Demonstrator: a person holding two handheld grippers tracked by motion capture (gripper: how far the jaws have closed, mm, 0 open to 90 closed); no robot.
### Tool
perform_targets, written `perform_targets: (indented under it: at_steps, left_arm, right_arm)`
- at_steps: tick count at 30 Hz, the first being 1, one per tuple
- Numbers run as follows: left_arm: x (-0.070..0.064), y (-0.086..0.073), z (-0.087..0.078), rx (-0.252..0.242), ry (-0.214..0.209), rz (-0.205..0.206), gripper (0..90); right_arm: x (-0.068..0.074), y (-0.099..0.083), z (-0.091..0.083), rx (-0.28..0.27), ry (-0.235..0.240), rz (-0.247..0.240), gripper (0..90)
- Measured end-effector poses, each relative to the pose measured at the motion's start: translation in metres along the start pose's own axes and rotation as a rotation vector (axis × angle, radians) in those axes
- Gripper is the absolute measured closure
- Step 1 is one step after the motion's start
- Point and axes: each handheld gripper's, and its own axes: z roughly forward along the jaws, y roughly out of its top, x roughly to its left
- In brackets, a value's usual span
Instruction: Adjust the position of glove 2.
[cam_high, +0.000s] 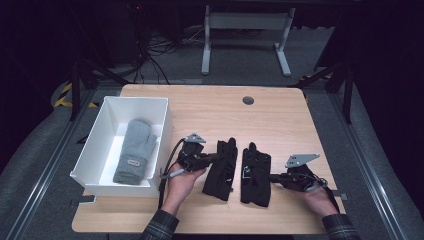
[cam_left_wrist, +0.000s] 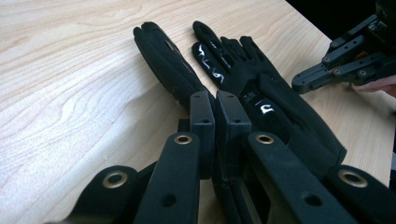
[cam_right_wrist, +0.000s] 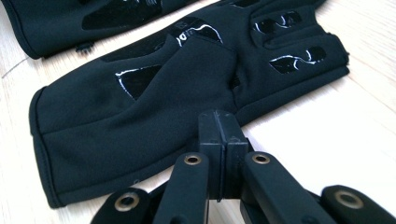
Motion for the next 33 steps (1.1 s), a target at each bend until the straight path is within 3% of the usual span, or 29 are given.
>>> perform_targets:
  at_steps: [19,33]
  left_arm:
    - [-0.008,0.019,0.009,-0.025,-0.037,0.015,86.8]
    - [-0.016,0.029,0.010,-0.034,-0.059,0.034,86.9]
  right_arm:
    - [0.002,0.011,0.011,-0.001,0.001,-0.020,90.0]
    - [0.009,0.029,0.032,-0.007,0.039,-0.043,90.0]
